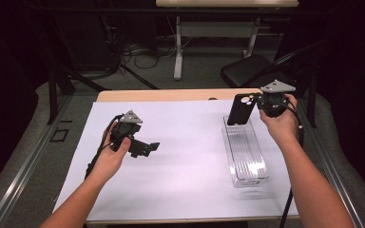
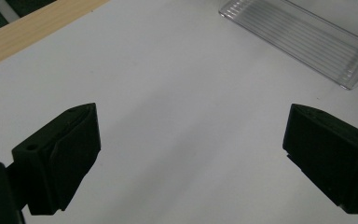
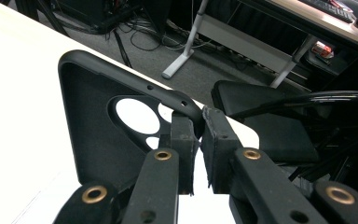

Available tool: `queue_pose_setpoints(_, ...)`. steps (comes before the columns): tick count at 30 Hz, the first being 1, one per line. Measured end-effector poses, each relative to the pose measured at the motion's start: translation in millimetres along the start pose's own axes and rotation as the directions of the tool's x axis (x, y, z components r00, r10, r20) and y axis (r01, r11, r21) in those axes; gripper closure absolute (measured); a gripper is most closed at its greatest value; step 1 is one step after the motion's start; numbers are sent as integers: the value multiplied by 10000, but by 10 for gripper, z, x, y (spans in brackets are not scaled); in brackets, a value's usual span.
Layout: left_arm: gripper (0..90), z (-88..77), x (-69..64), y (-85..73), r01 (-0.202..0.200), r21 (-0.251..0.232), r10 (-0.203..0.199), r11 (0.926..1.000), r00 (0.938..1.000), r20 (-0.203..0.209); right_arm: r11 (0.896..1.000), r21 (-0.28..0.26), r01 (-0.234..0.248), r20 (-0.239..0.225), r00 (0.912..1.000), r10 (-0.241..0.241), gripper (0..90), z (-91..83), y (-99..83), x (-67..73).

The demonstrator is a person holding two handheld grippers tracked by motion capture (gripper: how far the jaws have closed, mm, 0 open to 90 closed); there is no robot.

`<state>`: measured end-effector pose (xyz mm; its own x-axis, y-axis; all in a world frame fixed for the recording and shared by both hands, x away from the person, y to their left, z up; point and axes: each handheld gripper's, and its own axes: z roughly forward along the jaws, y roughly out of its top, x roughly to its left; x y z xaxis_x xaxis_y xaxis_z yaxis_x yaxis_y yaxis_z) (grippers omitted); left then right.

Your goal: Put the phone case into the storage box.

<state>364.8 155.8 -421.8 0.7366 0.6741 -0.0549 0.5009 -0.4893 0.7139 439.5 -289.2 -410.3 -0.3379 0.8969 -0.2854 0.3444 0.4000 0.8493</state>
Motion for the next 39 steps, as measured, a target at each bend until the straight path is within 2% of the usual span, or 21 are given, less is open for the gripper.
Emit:
queue_pose_setpoints(4,44,-22,7,7,-24,-27,24,10000,10000,-29,9997,90,217,132,9997,-218,842,68,-32,51)
queue_pose_setpoints(9,44,-30,17,0,-20,41,21,10000,10000,-67,9998,159,106,246,9996,-109,842,140,-72,60)
queue_pose_setpoints(13,44,-38,19,-6,24,51,-23,10000,9999,-106,9997,156,205,315,9993,-210,842,188,-94,69)
queue_pose_setpoints(28,44,-25,32,-30,14,84,-13,10000,9999,-127,9996,278,81,133,9999,-85,842,306,-196,66)
queue_pose_setpoints(39,44,1,43,-47,67,141,-66,9999,10000,-56,9989,343,304,173,9994,-310,820,341,-194,83)
